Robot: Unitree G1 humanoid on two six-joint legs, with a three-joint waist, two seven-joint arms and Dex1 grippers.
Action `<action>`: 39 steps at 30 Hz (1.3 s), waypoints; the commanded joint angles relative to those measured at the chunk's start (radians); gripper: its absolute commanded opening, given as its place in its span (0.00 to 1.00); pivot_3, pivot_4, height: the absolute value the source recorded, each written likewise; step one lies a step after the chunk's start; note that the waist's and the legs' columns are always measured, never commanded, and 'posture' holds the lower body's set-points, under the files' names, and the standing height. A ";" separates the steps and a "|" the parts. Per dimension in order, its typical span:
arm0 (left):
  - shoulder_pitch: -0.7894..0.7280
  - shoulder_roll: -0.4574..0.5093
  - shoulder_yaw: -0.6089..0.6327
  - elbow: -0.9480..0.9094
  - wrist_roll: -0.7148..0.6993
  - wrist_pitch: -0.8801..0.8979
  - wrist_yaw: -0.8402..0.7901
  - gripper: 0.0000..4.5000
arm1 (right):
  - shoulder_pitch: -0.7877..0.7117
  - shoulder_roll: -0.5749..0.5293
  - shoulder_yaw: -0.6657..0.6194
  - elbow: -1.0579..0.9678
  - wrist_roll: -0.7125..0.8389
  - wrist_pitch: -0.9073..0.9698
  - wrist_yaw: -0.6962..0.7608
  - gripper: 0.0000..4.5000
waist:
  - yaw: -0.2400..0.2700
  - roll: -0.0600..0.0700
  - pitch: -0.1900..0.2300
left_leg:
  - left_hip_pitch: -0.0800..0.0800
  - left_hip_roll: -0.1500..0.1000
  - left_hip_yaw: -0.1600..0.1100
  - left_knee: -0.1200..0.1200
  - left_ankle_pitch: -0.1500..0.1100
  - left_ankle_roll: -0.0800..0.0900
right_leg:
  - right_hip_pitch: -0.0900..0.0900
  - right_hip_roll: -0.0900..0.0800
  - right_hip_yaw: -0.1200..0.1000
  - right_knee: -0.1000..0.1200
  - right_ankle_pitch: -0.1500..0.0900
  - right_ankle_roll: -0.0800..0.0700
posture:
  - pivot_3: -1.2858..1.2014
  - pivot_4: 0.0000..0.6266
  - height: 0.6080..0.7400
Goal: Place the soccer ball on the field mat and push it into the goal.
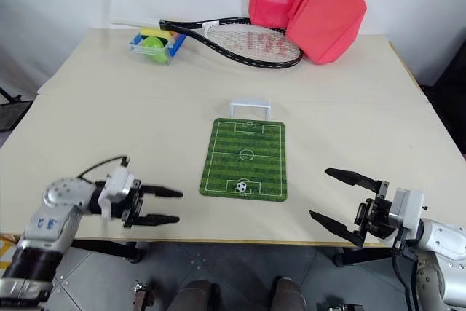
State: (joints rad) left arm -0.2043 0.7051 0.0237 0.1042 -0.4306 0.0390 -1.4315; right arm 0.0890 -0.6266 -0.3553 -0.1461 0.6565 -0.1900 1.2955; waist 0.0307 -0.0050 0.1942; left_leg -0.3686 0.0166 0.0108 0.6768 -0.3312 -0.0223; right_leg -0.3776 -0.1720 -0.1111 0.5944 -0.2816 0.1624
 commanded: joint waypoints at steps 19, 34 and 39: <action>-0.256 -0.390 -0.291 0.028 0.185 0.095 0.331 0.00 | 0.094 -0.049 -0.055 -0.147 0.009 0.082 -0.078 1.00 | 0.013 0.001 0.000 | 0.000 0.000 0.002 0.005 -0.003 0.002 | 0.001 0.000 0.002 0.000 0.001 0.002 | 0.52 0.24 1.00; -0.648 -0.502 -0.201 0.624 0.279 -0.205 0.430 0.00 | 0.161 0.089 -0.024 -0.303 -0.055 0.092 -0.353 1.00 | 0.024 0.001 0.000 | -0.002 -0.001 0.003 0.005 -0.003 0.003 | 0.001 0.000 0.002 -0.003 0.002 0.003 | 0.52 0.24 1.00; -0.709 -0.449 -0.132 0.700 0.253 -0.299 0.352 0.00 | 0.158 0.148 -0.033 -0.293 -0.093 0.070 -0.445 1.00 | 0.009 0.001 0.000 | -0.002 -0.001 0.004 0.005 -0.004 0.004 | 0.000 0.000 0.002 -0.004 0.002 0.003 | 0.52 0.24 1.00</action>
State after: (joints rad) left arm -0.9347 0.2334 -0.1311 0.7989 -0.1589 -0.2312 -1.0450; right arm 0.2543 -0.4922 -0.3595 -0.4211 0.5673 -0.0897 0.8865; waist 0.0396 -0.0040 0.1937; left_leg -0.3704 0.0157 0.0150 0.6809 -0.3351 -0.0187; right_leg -0.3773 -0.1716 -0.1088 0.5907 -0.2793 0.1657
